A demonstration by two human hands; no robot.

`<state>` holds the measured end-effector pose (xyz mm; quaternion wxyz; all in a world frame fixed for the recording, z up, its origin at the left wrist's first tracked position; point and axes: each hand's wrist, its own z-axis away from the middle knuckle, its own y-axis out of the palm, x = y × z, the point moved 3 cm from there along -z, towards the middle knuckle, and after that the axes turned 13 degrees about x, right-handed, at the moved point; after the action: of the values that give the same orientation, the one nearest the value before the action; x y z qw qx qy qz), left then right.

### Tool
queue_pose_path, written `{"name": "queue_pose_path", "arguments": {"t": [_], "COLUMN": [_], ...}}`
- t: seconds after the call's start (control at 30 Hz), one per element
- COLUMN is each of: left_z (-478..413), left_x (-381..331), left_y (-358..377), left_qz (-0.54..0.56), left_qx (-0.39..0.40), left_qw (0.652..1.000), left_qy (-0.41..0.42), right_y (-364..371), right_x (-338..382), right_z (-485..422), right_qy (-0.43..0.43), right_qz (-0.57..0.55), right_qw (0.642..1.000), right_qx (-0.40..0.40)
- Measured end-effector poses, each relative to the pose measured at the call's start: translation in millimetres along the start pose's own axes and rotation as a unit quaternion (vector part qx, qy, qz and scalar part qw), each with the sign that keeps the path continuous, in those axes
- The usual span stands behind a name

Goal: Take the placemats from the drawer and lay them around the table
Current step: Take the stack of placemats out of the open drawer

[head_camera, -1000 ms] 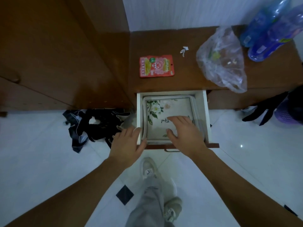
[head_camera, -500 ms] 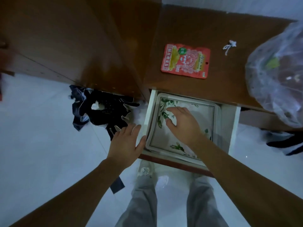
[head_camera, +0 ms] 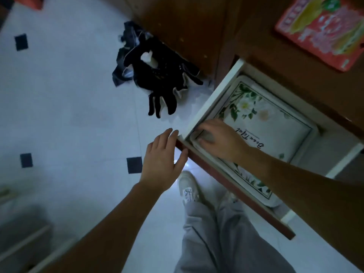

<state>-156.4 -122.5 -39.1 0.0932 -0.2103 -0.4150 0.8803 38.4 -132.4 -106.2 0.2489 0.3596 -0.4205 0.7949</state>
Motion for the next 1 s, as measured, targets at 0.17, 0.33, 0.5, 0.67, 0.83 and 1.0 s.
{"name": "queue_pose_path", "arguments": {"t": [0.17, 0.33, 0.5, 0.67, 0.83, 1.0], "left_z": [12.7, 22.0, 33.1, 36.3, 36.6, 35.1], "left_x": [-1.3, -9.5, -4.6, -8.0, -9.9, -10.2], "left_y": [11.8, 15.7, 21.0, 24.3, 29.5, 32.5], "left_qz": [0.011, 0.013, -0.008, -0.019, -0.022, -0.010], "left_qx": [-0.008, -0.021, -0.029, -0.014, 0.006, 0.006], "left_qw": [1.000, 1.000, 1.000, 1.000, 0.999, 1.000], "left_qy": [-0.004, 0.004, 0.003, -0.010, -0.026, -0.027], "right_y": [11.2, 13.9, 14.5, 11.1, 9.2, -0.5], "right_x": [2.2, 4.8, -2.6, -9.8, -10.3, -4.3], "right_z": [-1.4, -0.1, -11.7, -10.9, -2.9, -6.1], "right_qy": [-0.050, -0.086, -0.079, -0.079, -0.080, -0.066], "right_qz": [0.032, 0.057, 0.113, 0.165, 0.181, 0.169], "right_qw": [0.997, 0.992, 0.984, 0.973, 0.969, 0.974], "right_qx": [0.046, 0.069, 0.112, 0.141, 0.146, 0.139]}}
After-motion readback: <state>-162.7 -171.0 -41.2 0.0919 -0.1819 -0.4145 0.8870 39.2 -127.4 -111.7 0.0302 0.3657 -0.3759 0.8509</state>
